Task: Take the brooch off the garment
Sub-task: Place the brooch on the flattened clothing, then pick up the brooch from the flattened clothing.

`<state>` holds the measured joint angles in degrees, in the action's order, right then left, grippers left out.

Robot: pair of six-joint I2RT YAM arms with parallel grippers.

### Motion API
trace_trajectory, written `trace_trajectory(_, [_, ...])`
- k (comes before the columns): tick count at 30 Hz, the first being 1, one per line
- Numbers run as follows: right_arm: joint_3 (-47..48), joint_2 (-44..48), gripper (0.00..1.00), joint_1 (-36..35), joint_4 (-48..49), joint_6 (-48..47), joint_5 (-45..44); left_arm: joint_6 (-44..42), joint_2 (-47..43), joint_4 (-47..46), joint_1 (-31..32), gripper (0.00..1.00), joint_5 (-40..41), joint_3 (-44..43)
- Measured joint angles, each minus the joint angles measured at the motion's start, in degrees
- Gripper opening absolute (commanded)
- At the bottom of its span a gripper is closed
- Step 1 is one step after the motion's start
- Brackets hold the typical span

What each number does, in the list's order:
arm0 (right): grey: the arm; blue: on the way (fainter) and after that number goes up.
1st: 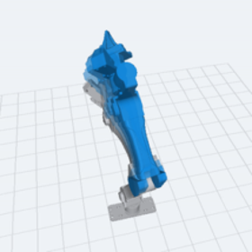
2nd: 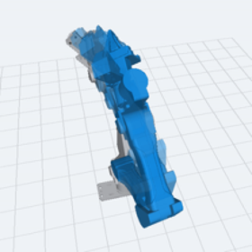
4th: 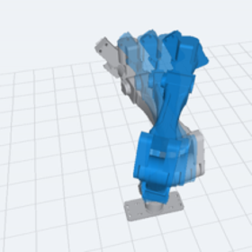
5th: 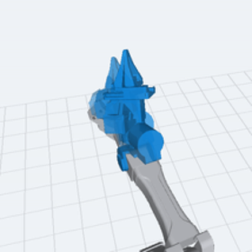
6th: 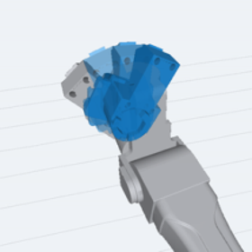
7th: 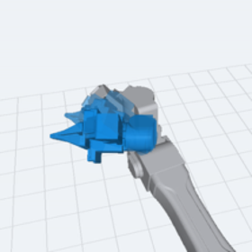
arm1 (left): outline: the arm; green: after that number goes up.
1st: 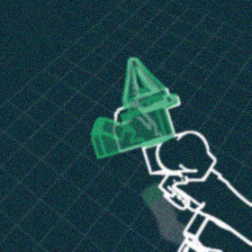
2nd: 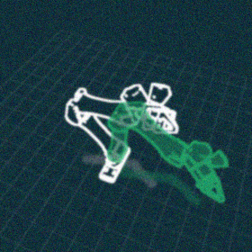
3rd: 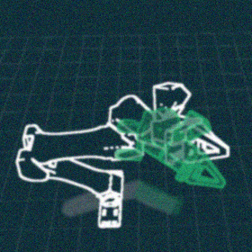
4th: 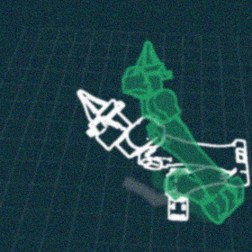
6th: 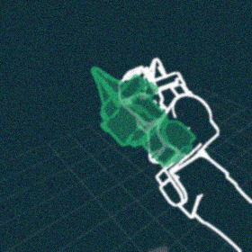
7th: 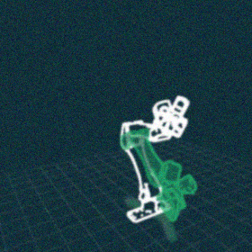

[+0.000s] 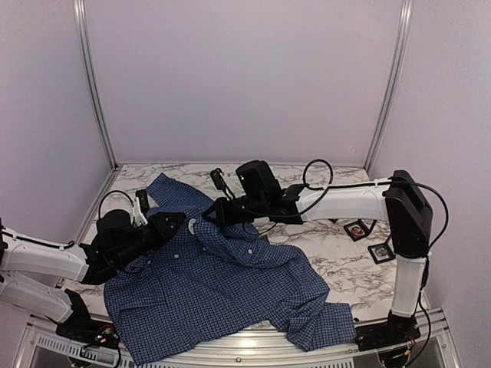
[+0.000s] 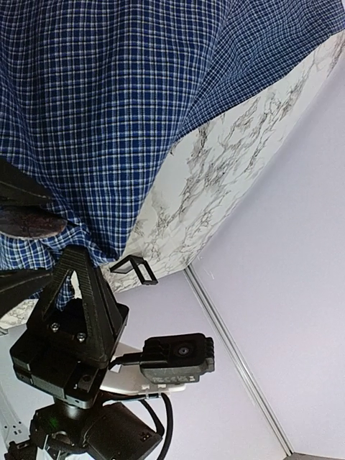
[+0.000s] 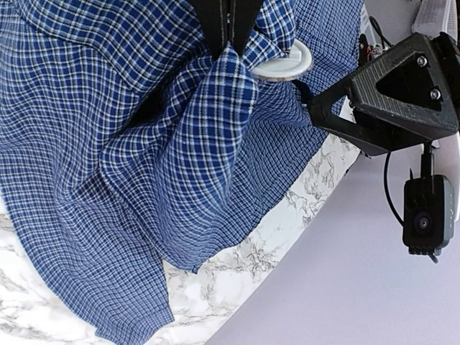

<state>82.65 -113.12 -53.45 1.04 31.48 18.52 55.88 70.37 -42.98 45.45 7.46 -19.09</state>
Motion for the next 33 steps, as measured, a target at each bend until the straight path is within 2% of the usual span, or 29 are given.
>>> trace_trajectory(6, [0.02, 0.83, 0.00, -0.02, -1.31, -3.17, -2.29, -1.27, -4.22, 9.46, -1.95, 0.32, -1.62, -1.14])
trace_trajectory(12, [1.33, 0.85, 0.00, -0.44, -4.98, -6.64, -4.50, -5.18, -4.22, 22.36, -3.23, 0.31, -6.82, -7.26])
trace_trajectory(17, [2.45, 0.85, 0.00, -1.36, -6.12, -7.78, -5.66, -8.66, -3.45, 29.46, -3.26, 0.28, -10.25, -13.18])
trace_trajectory(24, [3.61, 0.83, 0.00, -1.53, -7.56, -7.65, -6.32, -9.22, -3.15, 32.02, -3.26, 0.31, -12.68, -13.64])
trace_trajectory(33, [4.96, 0.59, 0.00, -1.01, -8.35, -5.27, -5.33, -7.30, -3.08, 28.92, -2.99, 0.31, -12.72, -8.20])
